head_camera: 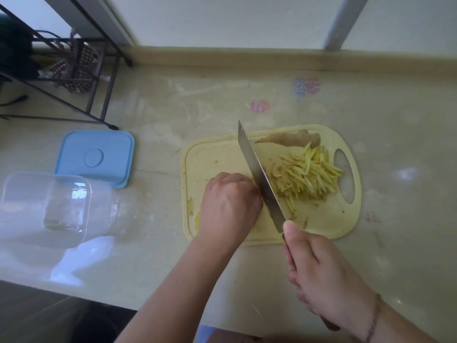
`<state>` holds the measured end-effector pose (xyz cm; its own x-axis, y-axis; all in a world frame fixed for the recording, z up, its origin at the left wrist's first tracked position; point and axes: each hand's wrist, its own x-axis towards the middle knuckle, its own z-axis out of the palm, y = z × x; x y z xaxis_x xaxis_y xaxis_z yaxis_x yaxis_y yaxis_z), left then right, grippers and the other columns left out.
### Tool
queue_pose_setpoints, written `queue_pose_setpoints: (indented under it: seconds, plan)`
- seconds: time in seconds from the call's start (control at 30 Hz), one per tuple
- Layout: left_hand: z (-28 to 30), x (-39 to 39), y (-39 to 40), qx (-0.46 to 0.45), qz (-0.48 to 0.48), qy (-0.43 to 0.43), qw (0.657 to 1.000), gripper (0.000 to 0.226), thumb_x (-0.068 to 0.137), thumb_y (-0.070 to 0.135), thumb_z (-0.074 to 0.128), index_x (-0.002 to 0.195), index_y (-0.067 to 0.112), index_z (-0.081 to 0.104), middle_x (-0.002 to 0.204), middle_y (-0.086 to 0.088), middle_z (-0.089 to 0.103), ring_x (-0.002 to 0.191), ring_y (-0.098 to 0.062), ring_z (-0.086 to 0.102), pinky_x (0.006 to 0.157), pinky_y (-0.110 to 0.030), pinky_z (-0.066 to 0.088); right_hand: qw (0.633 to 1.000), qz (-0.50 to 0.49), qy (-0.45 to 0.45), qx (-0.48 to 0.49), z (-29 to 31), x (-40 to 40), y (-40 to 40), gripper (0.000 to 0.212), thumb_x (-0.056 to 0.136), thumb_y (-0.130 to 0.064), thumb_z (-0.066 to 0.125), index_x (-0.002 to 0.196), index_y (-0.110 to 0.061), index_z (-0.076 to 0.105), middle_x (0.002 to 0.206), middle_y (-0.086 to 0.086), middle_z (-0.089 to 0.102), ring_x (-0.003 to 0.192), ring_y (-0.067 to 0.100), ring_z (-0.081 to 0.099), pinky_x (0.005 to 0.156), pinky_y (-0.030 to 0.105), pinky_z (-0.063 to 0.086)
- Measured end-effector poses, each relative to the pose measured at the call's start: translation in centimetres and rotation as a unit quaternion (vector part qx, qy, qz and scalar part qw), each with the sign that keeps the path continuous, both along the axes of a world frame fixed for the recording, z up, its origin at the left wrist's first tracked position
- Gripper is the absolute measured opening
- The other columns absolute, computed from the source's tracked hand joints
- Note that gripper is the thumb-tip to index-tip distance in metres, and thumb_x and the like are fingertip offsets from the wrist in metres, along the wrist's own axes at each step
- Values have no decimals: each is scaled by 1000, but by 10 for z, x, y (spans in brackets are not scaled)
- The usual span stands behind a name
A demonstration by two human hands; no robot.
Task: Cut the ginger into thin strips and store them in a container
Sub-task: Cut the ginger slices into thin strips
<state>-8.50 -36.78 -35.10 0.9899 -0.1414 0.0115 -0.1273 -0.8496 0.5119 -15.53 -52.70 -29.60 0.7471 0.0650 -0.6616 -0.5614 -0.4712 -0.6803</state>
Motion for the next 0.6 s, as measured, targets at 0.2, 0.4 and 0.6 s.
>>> queue_pose_setpoints:
  seconds: [0.2, 0.4, 0.6]
  plan:
    - [1, 1, 1, 28, -14, 28, 999, 12, 72, 12, 65, 65, 13, 74, 66, 4, 68, 68, -28, 58, 63, -42, 50, 1000, 4, 7, 10, 0, -1, 0, 72, 82, -84, 20, 67, -16, 38, 47, -7, 35, 37, 7, 32, 39, 16, 28]
    - [1, 1, -1, -18, -16, 25, 999, 17, 74, 9, 61, 74, 12, 78, 75, 3, 71, 76, -29, 63, 69, -45, 54, 1000, -5, 8, 30, -13, 3, 4, 74, 87, -83, 19, 63, -16, 40, 42, -8, 40, 35, 6, 38, 38, 16, 34]
    - [3, 0, 1, 7, 8, -9, 1000, 9, 69, 10, 79, 70, 20, 79, 77, 9, 72, 75, -27, 62, 67, -38, 46, 1000, -9, -6, 22, -6, 2, -2, 72, 88, -82, 21, 62, -17, 38, 43, -7, 38, 36, 7, 36, 39, 16, 31]
